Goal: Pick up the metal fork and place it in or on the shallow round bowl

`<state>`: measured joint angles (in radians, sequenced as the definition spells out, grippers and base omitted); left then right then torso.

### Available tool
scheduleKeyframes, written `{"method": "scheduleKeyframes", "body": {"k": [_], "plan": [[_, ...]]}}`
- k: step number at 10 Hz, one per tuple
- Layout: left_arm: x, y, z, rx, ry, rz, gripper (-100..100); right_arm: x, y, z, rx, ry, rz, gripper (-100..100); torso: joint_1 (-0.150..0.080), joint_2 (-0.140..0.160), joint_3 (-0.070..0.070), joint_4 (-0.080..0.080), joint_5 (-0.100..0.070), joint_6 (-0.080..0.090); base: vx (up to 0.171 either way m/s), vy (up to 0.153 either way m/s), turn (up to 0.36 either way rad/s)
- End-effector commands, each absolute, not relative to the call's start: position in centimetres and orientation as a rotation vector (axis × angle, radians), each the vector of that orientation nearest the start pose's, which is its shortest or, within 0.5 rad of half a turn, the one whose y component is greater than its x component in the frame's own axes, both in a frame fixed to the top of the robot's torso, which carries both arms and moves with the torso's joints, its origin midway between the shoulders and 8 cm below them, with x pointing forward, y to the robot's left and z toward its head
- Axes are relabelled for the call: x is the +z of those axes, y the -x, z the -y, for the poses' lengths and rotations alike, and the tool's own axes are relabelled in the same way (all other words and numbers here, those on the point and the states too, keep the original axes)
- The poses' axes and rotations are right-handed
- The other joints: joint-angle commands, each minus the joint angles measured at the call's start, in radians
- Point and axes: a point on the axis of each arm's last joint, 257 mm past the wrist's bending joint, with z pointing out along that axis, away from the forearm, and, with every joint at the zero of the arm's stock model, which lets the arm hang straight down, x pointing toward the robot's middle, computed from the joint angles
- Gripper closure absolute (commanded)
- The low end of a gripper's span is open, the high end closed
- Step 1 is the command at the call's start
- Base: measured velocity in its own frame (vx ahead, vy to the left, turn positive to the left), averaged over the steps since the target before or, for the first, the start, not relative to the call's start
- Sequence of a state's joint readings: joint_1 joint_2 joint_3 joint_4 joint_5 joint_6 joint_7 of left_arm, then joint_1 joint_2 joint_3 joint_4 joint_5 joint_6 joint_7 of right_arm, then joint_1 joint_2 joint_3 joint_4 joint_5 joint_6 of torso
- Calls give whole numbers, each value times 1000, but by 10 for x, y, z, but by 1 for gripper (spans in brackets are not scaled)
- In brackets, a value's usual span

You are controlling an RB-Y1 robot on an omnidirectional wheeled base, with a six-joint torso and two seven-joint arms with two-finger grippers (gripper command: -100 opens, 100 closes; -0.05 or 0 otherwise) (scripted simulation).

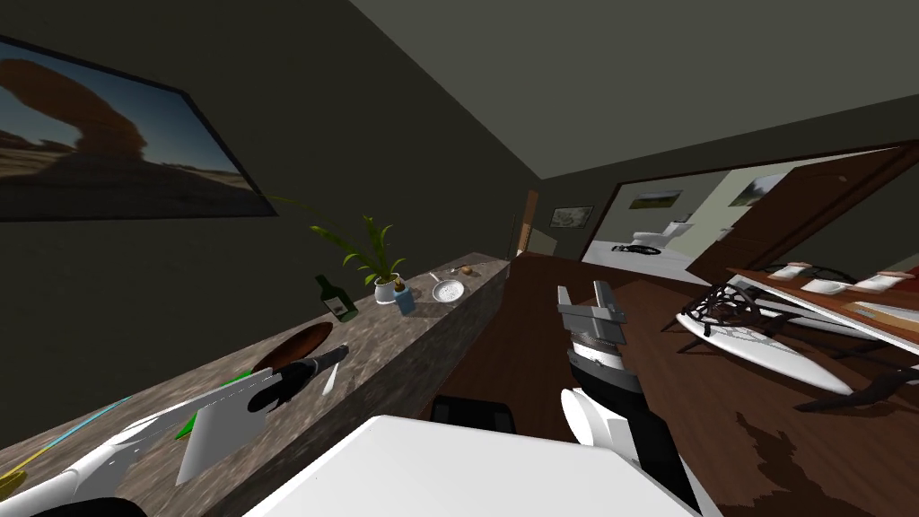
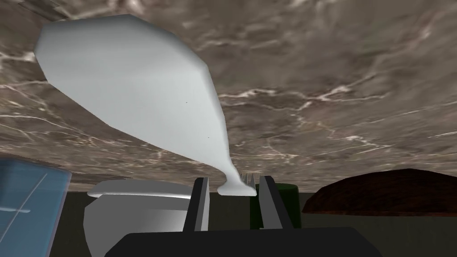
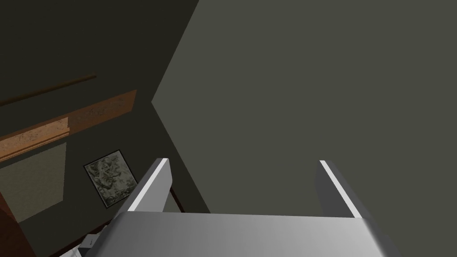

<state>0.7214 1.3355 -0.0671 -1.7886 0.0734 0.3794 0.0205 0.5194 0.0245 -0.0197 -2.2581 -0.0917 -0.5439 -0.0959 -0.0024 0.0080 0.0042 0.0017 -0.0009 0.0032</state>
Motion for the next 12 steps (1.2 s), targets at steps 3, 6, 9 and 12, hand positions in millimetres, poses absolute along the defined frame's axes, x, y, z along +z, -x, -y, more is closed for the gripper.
{"method": "scheduleKeyframes", "body": {"k": [3, 6, 9, 12], "plan": [[-287, -299, -616, 268, 651, -2202, 100, 17, -335, 302, 1418, -758, -495, 0, -1, 11, 7, 2, -1, -2, -280, -9, -185], [-256, -321, -627, 318, 628, -2153, 100, 17, -335, 302, 1418, -758, -495, 0, -1, 15, 9, 4, -2, -3, -295, -15, -178], [-235, -334, -636, 349, 630, -2120, 100, 17, -335, 302, 1418, -758, -495, 0, -1, 12, 8, 3, -3, -2, -247, 2, -179], [-232, -329, -649, 359, 685, -2124, 100, 17, -335, 302, 1418, -758, -496, 0, 8, 6, 4, 2, 0, -3, -152, 82, -174]]}}
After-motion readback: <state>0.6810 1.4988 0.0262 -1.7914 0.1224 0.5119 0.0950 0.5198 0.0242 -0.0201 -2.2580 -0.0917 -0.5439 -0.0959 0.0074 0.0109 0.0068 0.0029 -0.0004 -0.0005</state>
